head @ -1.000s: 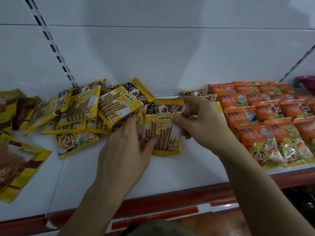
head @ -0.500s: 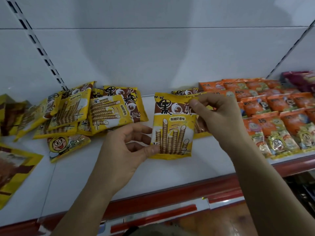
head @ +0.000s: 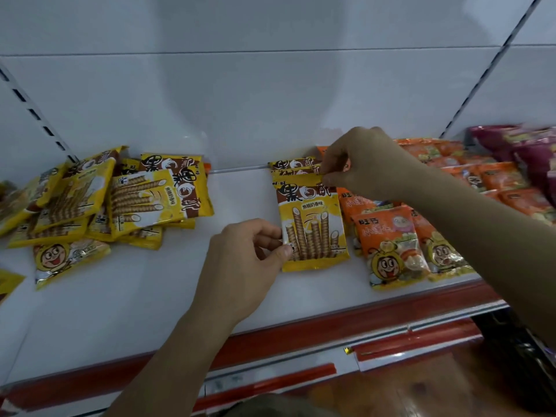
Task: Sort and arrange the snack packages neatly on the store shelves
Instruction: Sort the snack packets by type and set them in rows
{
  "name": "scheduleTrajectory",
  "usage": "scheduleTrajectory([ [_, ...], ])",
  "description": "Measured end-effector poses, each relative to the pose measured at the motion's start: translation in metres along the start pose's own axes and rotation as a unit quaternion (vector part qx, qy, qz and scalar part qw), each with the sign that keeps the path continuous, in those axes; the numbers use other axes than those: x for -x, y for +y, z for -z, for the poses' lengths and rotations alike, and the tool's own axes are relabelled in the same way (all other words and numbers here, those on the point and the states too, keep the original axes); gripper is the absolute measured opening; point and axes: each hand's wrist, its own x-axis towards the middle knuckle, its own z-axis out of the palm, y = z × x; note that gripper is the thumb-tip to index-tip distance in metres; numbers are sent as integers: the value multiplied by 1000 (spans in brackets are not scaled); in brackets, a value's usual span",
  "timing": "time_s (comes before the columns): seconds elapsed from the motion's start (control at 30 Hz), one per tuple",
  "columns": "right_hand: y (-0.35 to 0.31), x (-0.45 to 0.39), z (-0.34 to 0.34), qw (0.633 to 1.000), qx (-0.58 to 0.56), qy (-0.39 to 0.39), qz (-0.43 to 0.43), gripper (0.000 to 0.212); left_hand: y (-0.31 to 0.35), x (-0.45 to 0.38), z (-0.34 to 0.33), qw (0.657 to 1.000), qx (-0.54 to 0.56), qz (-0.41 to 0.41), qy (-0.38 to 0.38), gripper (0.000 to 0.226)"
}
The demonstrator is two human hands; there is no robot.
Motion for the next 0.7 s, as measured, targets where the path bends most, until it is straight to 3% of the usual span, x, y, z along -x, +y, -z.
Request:
scheduleTrajectory([
  [0.7,27,-8,-13,998,8,-35,43,6,14,6,-20,994,-107,23,-15,14],
])
